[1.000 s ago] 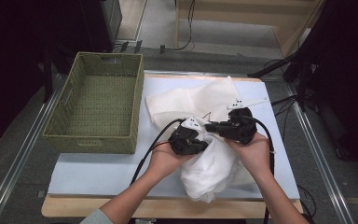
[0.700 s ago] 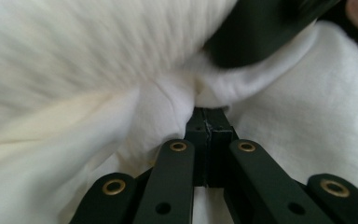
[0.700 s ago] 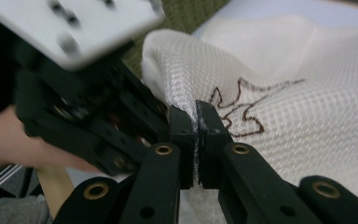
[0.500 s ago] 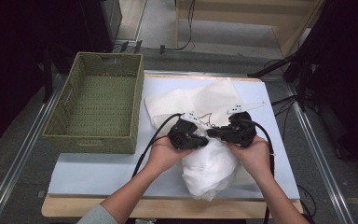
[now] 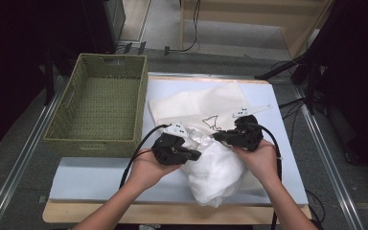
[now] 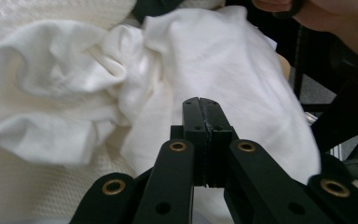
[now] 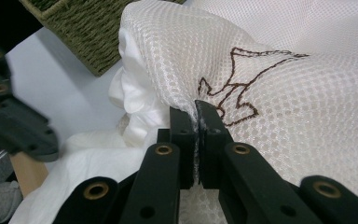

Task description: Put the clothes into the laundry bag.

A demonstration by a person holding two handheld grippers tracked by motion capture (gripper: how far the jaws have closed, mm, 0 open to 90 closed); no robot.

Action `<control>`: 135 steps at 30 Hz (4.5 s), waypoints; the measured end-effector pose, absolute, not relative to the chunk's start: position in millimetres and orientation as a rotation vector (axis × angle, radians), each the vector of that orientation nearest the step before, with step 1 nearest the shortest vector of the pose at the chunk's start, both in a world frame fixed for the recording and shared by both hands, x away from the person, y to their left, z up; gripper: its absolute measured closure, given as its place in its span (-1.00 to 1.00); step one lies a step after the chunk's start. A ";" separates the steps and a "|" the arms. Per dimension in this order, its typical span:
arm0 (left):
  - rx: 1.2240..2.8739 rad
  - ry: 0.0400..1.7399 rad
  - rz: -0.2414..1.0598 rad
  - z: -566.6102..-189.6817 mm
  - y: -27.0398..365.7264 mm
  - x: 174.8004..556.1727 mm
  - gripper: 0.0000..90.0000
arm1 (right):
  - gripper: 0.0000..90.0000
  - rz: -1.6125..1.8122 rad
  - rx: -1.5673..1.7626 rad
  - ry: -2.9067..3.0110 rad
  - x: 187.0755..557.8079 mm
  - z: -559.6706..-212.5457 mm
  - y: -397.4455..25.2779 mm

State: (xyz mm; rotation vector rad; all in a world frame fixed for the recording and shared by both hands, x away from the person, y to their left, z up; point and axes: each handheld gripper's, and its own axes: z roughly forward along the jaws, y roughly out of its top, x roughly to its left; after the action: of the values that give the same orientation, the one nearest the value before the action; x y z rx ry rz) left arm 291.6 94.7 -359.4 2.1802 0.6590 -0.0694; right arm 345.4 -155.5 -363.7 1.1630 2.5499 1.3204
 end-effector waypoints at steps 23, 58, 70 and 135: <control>2.220 0.648 0.033 -400.6 32.0 304.9 1.00 | 0.96 1.309 1.182 2.525 347.0 -363.6 -157.3; 2.144 0.774 0.040 -378.6 44.9 368.4 1.00 | 0.96 1.382 1.189 2.472 343.2 -350.3 -168.9; 2.170 0.717 -0.030 -364.7 60.4 347.9 1.00 | 0.96 1.346 1.200 2.486 347.9 -359.6 -168.5; 2.199 0.728 0.073 -388.9 13.5 359.9 1.00 | 0.96 1.403 1.177 2.428 337.2 -330.0 -176.2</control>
State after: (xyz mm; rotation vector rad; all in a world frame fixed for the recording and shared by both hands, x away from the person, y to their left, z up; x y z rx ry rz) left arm 359.9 13.5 -388.9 2.1989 0.7282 0.0730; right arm 337.2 -176.2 -330.0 1.1766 2.4284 1.4032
